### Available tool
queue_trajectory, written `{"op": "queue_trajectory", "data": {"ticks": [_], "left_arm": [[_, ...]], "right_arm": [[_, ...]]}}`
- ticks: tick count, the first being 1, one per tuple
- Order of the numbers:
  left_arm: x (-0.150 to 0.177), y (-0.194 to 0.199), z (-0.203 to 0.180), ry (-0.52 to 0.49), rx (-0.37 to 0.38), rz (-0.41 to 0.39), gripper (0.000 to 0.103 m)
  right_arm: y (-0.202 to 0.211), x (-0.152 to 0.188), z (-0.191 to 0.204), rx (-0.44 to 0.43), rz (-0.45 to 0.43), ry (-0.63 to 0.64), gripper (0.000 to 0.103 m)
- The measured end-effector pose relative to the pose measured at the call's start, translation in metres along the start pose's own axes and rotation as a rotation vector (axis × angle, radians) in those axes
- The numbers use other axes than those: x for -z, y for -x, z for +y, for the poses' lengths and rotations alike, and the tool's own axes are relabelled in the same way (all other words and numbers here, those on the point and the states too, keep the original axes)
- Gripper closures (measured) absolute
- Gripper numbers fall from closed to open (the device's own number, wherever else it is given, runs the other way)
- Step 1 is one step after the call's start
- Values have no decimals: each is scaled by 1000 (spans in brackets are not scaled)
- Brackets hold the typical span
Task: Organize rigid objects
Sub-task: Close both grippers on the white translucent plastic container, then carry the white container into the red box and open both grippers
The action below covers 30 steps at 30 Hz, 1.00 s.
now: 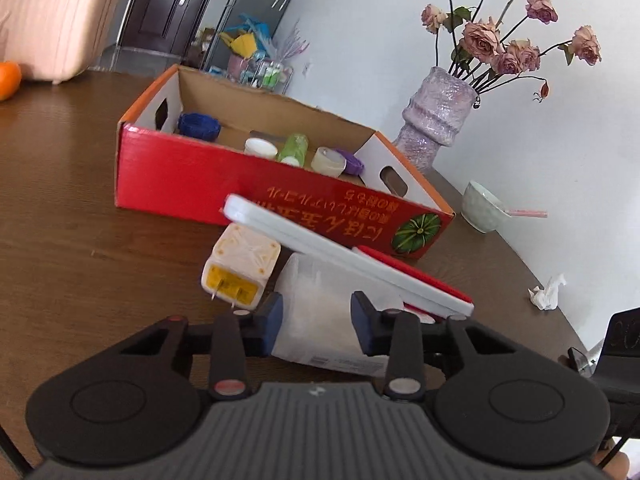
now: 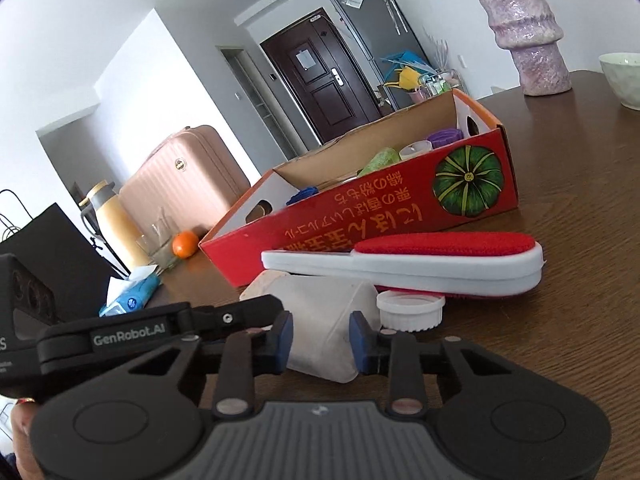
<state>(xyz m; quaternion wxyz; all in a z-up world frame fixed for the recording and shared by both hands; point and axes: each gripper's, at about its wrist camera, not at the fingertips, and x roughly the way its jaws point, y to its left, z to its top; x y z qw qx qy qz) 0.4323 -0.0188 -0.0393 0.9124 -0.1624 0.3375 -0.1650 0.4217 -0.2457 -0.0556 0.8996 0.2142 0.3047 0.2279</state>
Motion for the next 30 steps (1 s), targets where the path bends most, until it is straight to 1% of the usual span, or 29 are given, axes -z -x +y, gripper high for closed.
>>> {"op": "queue_trajectory", "data": {"ticks": [2,4,6,9,11,13,15,17,18,19,21,22,24,26,28,30], "left_arm": [[7,12,-4,-15,4,8,68],[20,29,-10,-13,0,14,69],[36,49,-14,-2,-4,29,72],[55,76,-18,47,18,51,73],[65,90,-24,51,26,70,74],[74,101,-27,44,33,66,74],[80,103,-28,36,30,56,74],[84,98,-25,44,34,48,73],[85,97,-23,47,39,39,70],[84,94,-22,58,42,38,65],[83,88,-18,72,53,43,58],[83,86,-16,83,51,39,56],[84,81,-13,108,71,41,57],[83,80,-10,135,73,36,59],[82,83,-11,119,71,24,69],[81,87,-12,120,64,20,73]], "right_arm": [[6,2,5,13,8,31,77],[17,8,10,7,25,55,77],[33,17,15,-9,51,65,77],[61,29,25,-15,80,109,77],[78,35,31,-14,91,142,77],[92,41,37,-14,97,162,77],[98,47,38,-10,106,169,77],[96,52,36,1,118,150,76],[96,54,36,3,114,143,76],[96,54,35,0,110,138,76],[95,53,33,-4,107,128,73],[92,53,32,-6,105,121,72],[89,52,30,-17,105,98,70],[84,51,28,-18,105,75,68],[81,50,27,-17,109,62,69],[82,49,28,-11,116,69,70]]}}
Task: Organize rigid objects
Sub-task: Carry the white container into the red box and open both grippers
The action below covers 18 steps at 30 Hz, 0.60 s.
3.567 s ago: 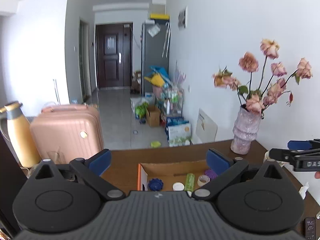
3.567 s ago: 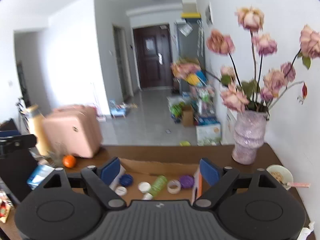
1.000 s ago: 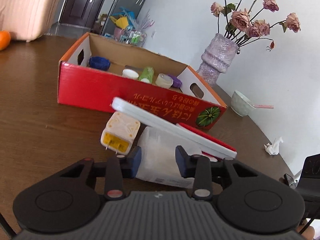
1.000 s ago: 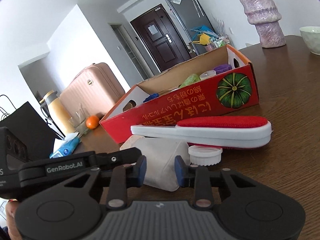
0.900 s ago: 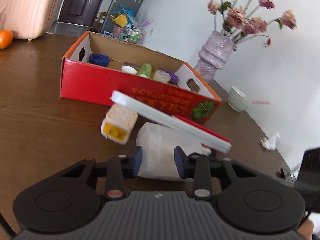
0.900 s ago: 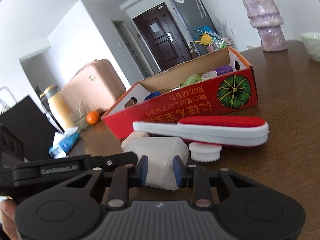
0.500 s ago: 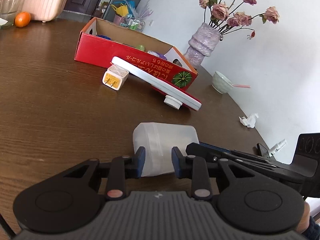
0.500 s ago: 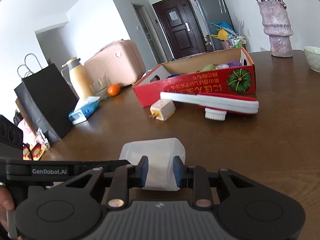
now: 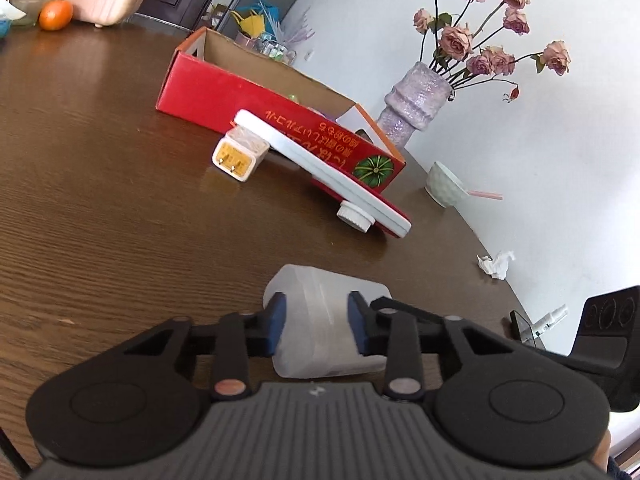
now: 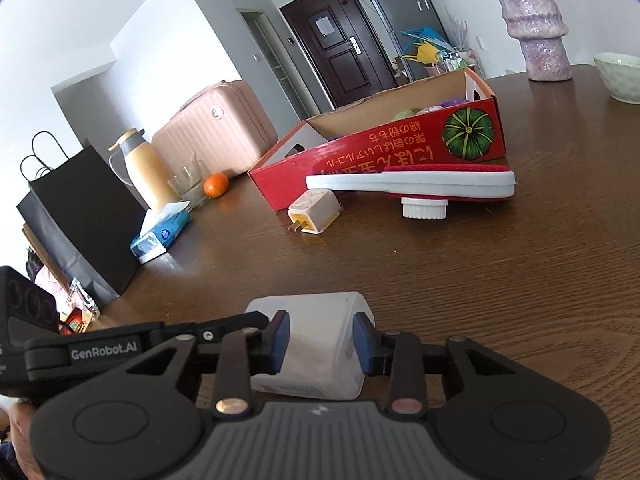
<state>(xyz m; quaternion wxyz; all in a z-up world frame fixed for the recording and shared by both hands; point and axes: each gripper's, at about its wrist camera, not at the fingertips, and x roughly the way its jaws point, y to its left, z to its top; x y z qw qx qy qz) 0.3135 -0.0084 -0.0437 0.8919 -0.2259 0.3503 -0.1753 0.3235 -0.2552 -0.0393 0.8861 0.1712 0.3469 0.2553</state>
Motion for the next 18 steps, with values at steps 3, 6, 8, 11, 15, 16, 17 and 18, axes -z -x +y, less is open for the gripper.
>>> {"op": "queue_trajectory", "data": {"ticks": [3,6,8,11,15,16,17,18], "left_arm": [[1,5,-4,5,-4,-7,74],[-2,13,-12,0,10,-36,74],[-10,17,-20,-26,27,-66,74],[-32,22,-38,-104,40,-130,74],[-72,30,-61,-196,64,-250,74],[-85,30,-66,-218,64,-273,74],[-98,29,-70,-235,63,-293,74],[-113,26,-74,-250,64,-311,74]], "right_arm": [[7,-1,7,19,-1,30,76],[18,-4,13,28,-23,48,80],[28,-10,17,26,-57,58,80],[39,-28,25,37,-121,90,80],[50,-67,38,36,-244,147,80],[51,-79,40,33,-267,161,80],[49,-94,42,31,-289,179,80],[47,-107,44,30,-309,194,80]]}}
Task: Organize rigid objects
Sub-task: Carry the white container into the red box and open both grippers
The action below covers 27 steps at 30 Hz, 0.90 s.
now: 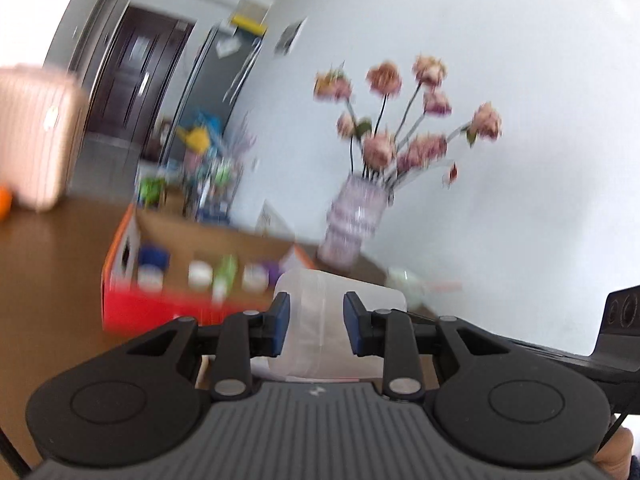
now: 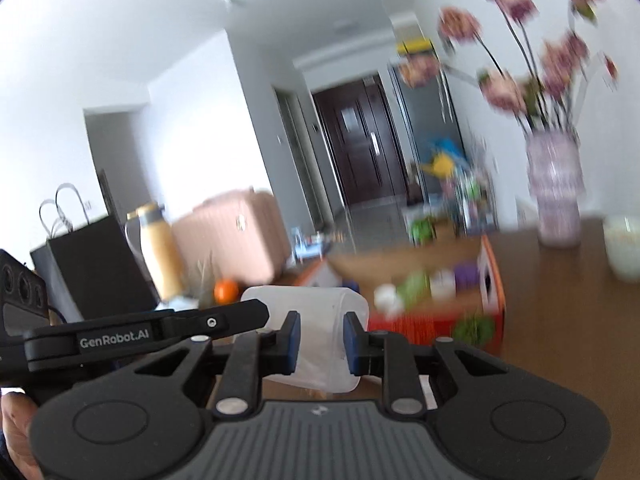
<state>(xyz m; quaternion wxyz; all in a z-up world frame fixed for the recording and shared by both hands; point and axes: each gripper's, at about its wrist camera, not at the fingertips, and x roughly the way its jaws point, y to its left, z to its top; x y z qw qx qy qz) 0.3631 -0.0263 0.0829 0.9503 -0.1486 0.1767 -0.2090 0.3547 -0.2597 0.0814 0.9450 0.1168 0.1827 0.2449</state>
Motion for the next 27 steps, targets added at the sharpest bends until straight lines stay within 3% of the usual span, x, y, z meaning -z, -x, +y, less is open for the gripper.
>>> {"op": "queue_trajectory", "data": {"ticks": [4,7,12,15,20,22,25,27], "left_arm": [[-56,-44,20,-2,6,-30,74],[-89,-88,45,25,-3,-23,74],[-108,-168,90,42,-37,41,74],[-103,-221,120,42,-75,105,74],[-85,-300,171,83,-142,292,74],[-76,-316,183,86,-178,326,73],[-69,-327,186,20,-229,369,73],[-62,-330,188,13,-240,412,70]], "right_arm": [[-43,-49,-8,-15,-62,49,81],[-93,-83,-26,-35,-55,27,81],[-185,-118,-56,2,21,58,81],[-247,-121,-84,17,105,18,81],[-337,-98,-137,28,239,-120,81],[-360,-83,-148,24,295,-165,81],[-387,-65,-148,18,424,-100,78],[-398,-63,-152,5,482,-132,79]]}}
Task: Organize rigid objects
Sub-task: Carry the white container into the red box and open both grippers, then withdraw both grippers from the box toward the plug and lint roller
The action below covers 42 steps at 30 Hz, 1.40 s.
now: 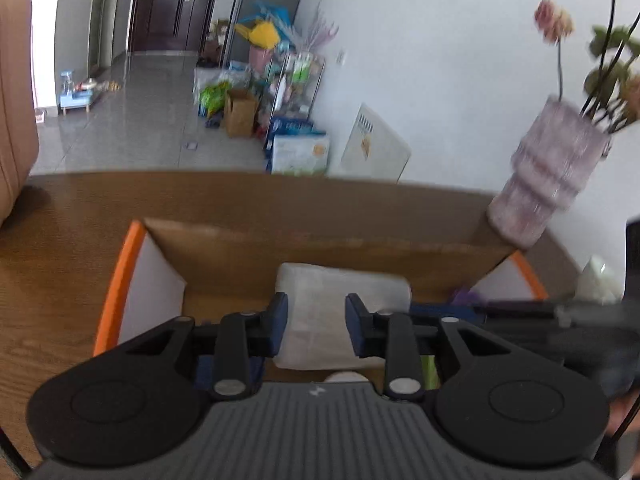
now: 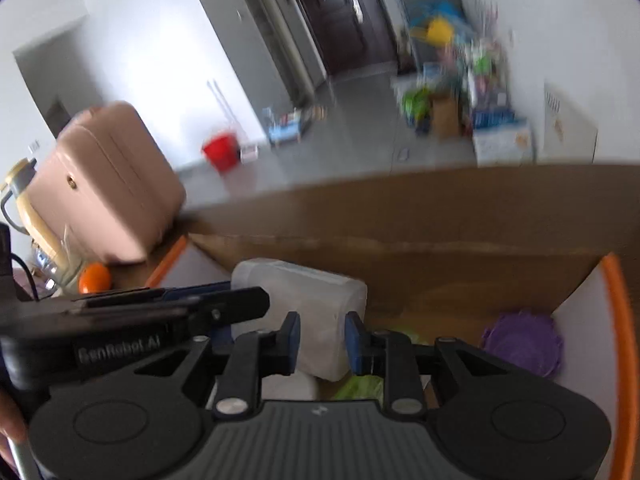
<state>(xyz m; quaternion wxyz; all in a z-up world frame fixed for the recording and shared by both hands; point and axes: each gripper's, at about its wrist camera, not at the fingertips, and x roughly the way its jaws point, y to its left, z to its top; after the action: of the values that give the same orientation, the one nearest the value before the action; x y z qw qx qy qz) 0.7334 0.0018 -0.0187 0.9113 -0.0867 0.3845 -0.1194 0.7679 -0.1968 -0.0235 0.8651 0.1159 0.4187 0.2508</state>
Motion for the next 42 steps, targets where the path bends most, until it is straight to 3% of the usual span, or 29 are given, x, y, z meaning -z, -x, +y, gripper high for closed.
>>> {"op": "queue_trajectory", "data": {"ticks": [5,7,12,14,16,21,26,31,35,42], "left_arm": [[-8,4,1,15,-28,32,67],[-12,15,-3,-33,-43,37,54],[-13,59,-14,-106,-79,35,46],[-15,83,-20,-117,-108,23,37],[-18,111,-28,-120,-128,-8,20],[-17,189,-43,-103,-171,-76,2],[-4,261,-68,-128,-209,-178,0],[21,307,-87,-157,-220,-235,0],[49,337,-94,-146,-214,-334,0],[109,374,-111,-204,-267,-508,0]], "right_arm": [[4,-10,10,31,11,10,79],[13,-13,17,58,22,55,78],[49,-9,26,164,44,153,73],[72,-5,29,203,44,160,63],[99,-2,31,234,42,161,55],[177,16,46,354,-1,246,40],[254,36,63,379,-100,261,20],[305,61,78,357,-195,232,20],[336,88,91,324,-314,214,16],[374,153,112,302,-509,231,11]]}}
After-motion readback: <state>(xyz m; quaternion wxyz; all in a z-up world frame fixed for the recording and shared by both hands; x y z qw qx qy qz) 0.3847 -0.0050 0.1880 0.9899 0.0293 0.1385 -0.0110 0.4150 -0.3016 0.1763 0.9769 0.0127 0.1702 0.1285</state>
